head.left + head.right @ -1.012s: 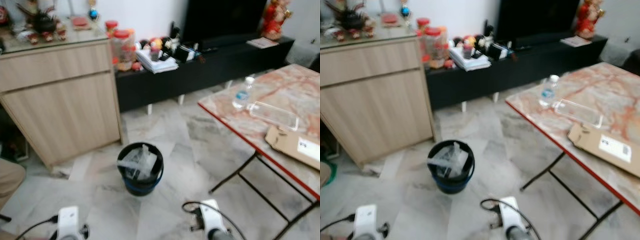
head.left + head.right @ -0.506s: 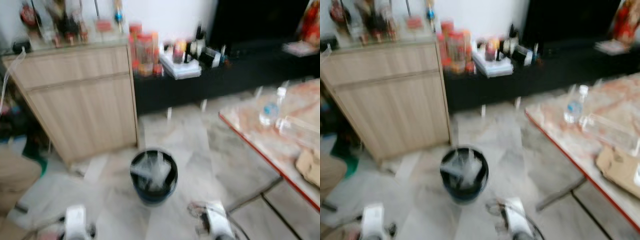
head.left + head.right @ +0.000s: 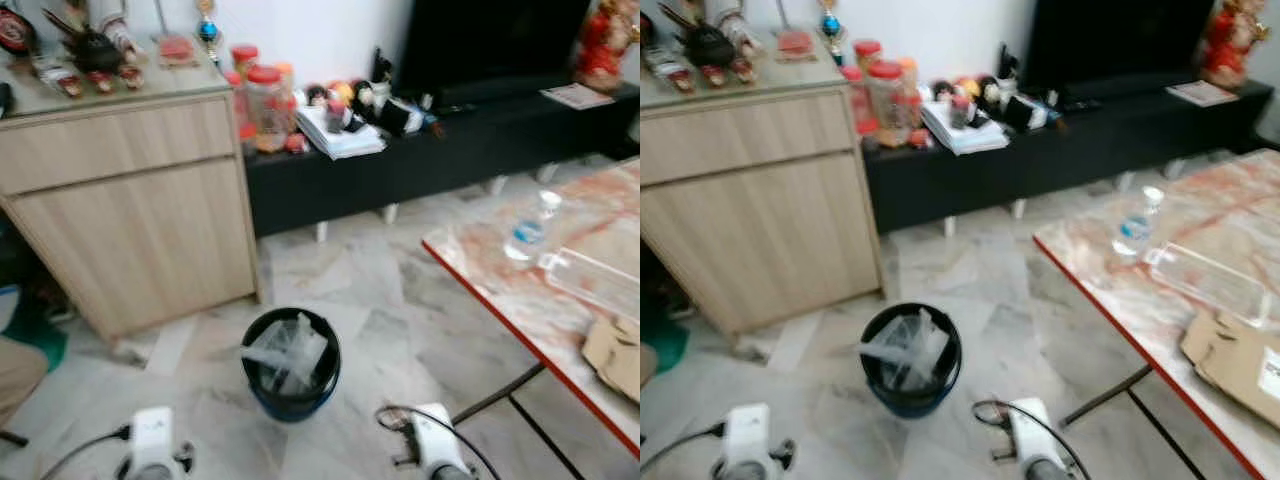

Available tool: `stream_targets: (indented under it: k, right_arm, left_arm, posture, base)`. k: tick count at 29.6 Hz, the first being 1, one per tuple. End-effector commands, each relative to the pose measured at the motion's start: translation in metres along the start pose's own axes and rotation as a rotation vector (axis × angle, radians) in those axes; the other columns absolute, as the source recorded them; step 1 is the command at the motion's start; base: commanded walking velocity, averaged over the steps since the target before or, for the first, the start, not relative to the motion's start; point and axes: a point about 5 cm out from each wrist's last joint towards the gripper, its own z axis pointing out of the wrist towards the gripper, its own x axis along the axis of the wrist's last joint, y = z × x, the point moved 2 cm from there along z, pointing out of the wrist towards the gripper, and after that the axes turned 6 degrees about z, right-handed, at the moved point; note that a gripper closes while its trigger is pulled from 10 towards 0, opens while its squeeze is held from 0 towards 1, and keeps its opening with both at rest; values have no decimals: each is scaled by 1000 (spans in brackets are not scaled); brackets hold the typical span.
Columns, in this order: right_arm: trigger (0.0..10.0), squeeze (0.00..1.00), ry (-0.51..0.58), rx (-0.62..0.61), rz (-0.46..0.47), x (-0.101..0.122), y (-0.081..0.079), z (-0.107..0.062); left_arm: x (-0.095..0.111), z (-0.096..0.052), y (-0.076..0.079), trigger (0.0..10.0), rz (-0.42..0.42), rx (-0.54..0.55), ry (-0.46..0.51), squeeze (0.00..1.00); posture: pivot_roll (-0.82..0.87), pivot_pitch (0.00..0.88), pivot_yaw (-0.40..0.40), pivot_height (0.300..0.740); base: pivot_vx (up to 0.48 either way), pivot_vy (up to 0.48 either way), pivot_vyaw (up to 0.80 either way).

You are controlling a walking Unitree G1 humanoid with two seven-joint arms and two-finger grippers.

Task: Picking trash to rubbish bin

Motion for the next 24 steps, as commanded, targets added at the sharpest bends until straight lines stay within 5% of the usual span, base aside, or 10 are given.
stream_targets:
  k: [1,24]
  right_arm:
    - [10000,0,30,23,11,9,-10,2]
    - [10000,0,31,28,-8,9,-10,2]
  left_arm:
    - [-3,0,-10,10000,7,26,-12,0]
    - [-5,0,-9,10000,-6,28,-15,0]
  posture:
    - [59,61,-58,740]
    - [63,66,-65,740]
  base:
    - [405,0,0]
    - [302,0,505]
